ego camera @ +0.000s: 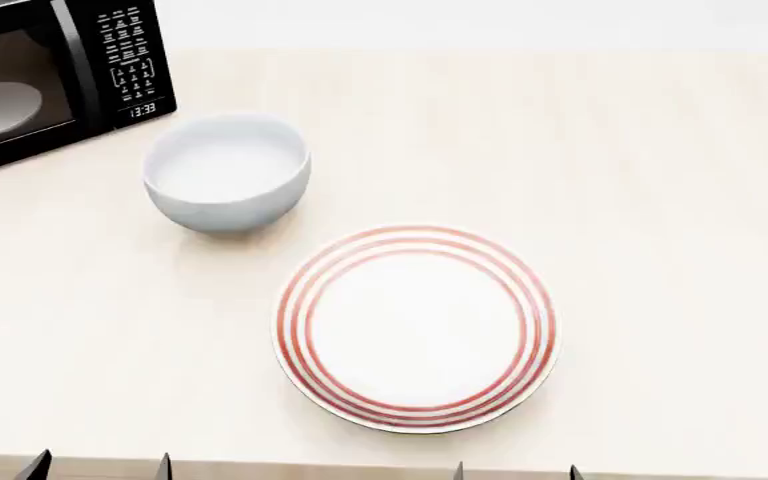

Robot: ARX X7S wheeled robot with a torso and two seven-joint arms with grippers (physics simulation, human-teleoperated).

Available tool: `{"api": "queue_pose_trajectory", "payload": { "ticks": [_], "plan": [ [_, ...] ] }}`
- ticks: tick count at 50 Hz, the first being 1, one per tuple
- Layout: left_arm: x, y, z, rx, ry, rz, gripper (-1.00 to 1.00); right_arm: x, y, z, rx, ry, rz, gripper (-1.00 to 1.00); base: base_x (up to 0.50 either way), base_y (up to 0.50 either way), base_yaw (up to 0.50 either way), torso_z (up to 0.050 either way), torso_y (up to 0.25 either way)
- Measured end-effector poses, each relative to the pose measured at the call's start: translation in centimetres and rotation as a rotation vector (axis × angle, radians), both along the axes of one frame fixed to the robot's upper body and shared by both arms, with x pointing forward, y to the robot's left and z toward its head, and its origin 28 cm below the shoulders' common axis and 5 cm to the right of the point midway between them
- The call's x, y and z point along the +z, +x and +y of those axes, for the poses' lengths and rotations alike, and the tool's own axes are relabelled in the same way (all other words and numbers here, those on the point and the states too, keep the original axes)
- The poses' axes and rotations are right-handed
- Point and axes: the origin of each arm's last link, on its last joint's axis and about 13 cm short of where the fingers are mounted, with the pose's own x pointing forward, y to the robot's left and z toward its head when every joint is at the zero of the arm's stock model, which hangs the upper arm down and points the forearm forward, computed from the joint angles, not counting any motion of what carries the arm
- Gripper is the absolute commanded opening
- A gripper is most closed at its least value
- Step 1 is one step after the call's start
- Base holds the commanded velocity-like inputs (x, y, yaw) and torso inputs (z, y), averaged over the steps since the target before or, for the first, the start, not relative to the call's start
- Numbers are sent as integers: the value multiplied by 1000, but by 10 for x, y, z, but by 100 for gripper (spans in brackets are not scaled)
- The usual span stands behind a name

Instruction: Open the microwave.

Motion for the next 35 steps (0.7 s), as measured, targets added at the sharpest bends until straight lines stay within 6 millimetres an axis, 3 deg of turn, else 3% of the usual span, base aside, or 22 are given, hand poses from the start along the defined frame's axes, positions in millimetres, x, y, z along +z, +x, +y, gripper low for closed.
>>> {"api": "queue_pose_trajectory", "payload": {
  "ticks": [19, 35],
  "plan": [
    [26, -13, 2, 0, -6, -109, 100, 37, -22, 4, 15, -43, -121, 100, 4, 45, 0, 0, 0],
    [30, -18, 1, -20, 6, -135, 100, 49, -30, 8, 37, -61, -171, 100, 85, 363, 0, 0, 0]
  ]
}}
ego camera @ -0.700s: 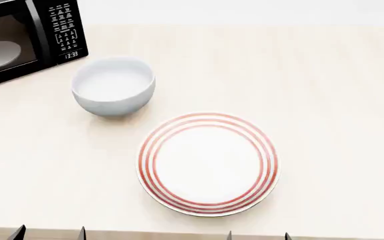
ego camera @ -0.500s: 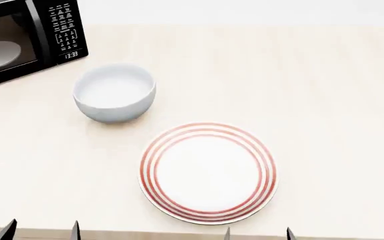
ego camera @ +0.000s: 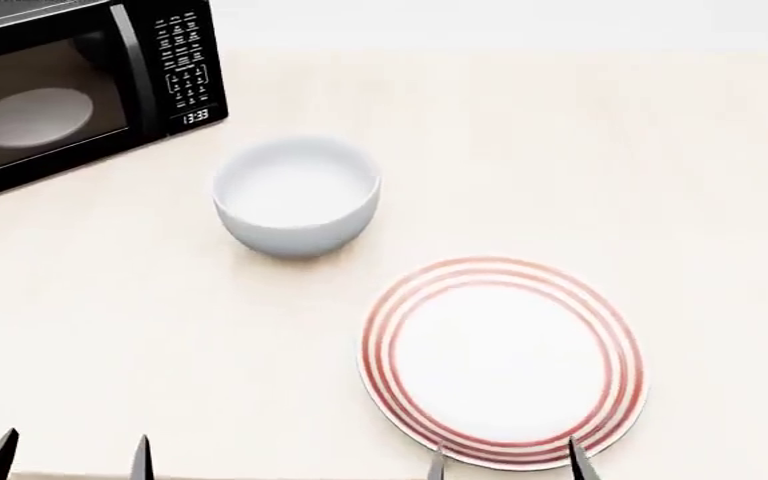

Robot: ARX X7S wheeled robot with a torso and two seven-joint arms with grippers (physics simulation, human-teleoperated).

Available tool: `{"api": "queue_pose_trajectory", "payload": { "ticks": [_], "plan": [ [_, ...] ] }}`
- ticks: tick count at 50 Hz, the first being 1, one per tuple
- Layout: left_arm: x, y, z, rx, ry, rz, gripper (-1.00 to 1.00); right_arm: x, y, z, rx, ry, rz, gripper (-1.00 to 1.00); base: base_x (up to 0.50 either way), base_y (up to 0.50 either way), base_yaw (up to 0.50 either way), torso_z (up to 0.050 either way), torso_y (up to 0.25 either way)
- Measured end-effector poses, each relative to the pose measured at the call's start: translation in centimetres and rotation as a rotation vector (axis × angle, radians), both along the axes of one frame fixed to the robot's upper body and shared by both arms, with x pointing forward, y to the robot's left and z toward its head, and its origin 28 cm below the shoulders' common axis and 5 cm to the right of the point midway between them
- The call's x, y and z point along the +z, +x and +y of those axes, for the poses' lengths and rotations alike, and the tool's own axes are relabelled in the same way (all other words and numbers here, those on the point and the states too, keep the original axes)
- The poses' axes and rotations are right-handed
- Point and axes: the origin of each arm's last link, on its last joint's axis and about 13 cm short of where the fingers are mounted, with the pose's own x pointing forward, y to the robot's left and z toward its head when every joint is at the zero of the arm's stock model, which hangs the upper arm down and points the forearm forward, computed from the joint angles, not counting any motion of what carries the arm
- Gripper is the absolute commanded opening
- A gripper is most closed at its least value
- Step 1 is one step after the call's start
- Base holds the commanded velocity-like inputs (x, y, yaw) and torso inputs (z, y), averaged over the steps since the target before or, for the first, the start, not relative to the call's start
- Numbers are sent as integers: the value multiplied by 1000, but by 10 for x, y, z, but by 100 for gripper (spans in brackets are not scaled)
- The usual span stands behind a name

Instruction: Open the microwave.

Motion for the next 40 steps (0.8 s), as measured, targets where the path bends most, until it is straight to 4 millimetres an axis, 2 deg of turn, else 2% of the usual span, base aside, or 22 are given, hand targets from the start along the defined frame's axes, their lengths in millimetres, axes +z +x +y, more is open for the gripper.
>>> {"api": "queue_pose_trajectory", "payload": {
  "ticks": [40],
  "plan": [
    [2, 0, 0, 12, 11, -3, 100, -3, 3, 7, 38, -11, 9, 100, 119, 493, 0, 0, 0]
  ]
}}
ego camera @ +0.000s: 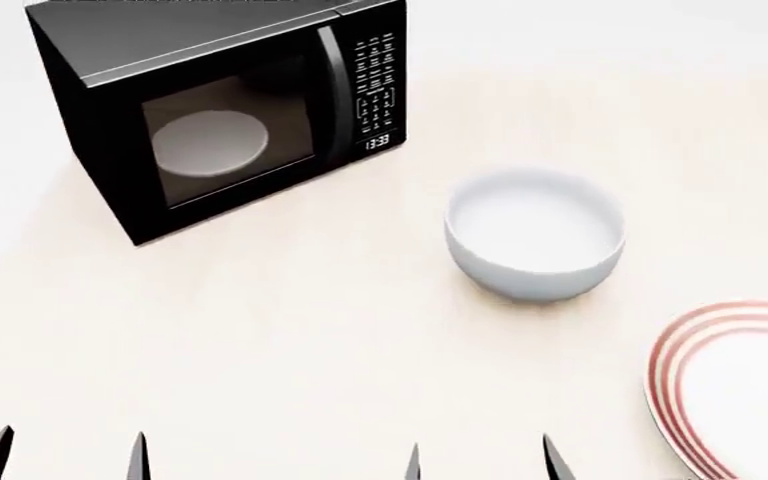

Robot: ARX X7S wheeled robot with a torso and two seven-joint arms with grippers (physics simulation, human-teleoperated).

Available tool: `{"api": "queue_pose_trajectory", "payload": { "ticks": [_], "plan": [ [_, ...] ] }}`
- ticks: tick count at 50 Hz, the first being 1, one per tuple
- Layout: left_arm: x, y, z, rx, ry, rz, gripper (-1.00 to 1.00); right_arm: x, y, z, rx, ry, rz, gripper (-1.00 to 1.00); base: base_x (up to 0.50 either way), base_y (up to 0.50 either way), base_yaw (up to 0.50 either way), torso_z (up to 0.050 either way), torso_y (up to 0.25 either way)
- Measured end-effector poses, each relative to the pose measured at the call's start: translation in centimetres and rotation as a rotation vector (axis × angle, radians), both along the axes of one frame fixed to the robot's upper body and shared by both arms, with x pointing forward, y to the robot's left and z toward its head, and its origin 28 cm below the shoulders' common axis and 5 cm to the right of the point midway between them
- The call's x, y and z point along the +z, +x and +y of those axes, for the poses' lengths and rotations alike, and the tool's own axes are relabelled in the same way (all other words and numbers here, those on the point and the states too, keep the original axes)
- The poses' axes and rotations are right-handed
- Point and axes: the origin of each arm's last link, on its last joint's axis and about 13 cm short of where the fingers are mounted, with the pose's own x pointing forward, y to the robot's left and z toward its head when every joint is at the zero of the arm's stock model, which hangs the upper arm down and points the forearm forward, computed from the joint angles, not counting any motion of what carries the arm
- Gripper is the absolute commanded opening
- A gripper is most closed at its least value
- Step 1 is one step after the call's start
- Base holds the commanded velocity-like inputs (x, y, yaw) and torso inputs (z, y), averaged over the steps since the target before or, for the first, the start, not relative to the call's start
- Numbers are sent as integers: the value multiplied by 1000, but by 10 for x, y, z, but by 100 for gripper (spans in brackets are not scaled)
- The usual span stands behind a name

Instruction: Open the microwave.

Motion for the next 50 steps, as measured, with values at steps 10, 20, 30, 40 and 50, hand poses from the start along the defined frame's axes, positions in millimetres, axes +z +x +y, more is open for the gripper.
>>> {"api": "queue_pose_trajectory", "payload": {
  "ticks": [10, 20, 30, 40, 50],
  "plan": [
    [0, 0, 0, -1, 1, 0, 100, -2, 1, 2, 10, -3, 5, 100, 262, 466, 0, 0, 0],
    [1, -1, 0, 0, 1, -2, 100, -3, 2, 2, 11, 3, 6, 100, 450, 260, 0, 0, 0],
    [2, -1, 0, 0, 0, -5, 100, -3, 2, 1, 14, 9, 5, 100, 461, 259, 0, 0, 0],
    [2, -1, 0, 0, -1, -6, 100, -2, 1, 1, 15, 14, 3, 100, 464, 228, 0, 0, 0],
    [2, -1, 1, 0, -2, -7, 100, -2, 1, 0, 16, 18, 0, 100, 475, 89, 0, 0, 2]
  ]
}}
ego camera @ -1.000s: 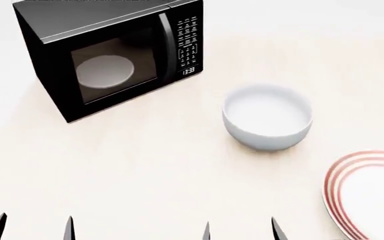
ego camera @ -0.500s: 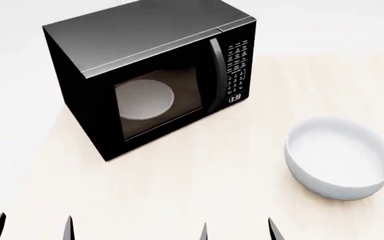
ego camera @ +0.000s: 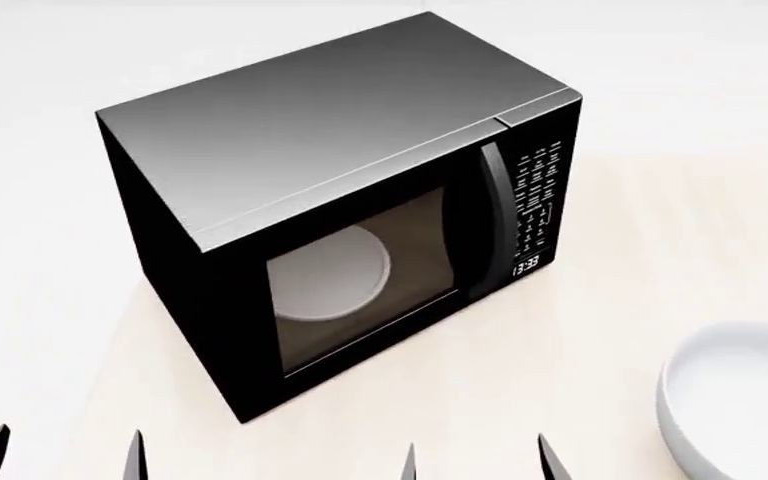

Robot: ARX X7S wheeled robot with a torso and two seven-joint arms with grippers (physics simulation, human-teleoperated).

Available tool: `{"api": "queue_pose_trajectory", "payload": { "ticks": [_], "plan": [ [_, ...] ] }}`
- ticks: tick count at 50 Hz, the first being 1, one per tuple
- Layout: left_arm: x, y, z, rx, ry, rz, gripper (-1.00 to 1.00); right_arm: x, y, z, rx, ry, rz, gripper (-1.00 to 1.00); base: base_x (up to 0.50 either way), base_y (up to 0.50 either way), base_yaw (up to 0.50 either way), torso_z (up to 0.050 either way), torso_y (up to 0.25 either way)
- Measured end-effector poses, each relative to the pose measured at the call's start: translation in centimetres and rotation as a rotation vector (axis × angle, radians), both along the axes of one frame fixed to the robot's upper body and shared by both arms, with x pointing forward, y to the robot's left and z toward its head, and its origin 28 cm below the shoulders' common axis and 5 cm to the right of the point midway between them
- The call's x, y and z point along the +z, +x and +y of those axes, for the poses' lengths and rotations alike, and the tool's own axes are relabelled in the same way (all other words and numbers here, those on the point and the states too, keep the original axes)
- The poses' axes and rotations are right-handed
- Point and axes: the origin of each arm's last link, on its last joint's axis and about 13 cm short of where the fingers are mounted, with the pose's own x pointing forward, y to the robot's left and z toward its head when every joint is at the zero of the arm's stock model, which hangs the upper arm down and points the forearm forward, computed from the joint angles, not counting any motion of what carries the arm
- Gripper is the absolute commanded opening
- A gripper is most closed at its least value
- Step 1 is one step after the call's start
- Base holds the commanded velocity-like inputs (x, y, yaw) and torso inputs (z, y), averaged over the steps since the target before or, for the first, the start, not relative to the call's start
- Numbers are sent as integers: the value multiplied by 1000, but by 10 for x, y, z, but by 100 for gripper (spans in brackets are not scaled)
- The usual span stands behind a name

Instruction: Open the microwave.

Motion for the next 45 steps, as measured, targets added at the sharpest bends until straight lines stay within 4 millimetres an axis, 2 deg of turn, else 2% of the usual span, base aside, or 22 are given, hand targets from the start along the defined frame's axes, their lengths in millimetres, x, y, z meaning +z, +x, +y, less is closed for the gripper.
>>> {"api": "queue_pose_trajectory", "payload": {
  "ticks": [10, 34, 45],
  "plan": [
    [0, 0, 0, 1, -1, -1, 100, 0, 0, 0, 0, 1, 2, 100, 7, 0, 0, 0, -13],
    [0, 1, -1, 2, 11, -8, 100, 1, -2, 1, 6, -1, -1, 100, 0, 0, 0, 9, -248],
    [0, 2, -1, 3, 4, -6, 100, 2, -1, 0, 8, 4, -5, 100, 0, 0, 0, 1, -3]
  ]
}}
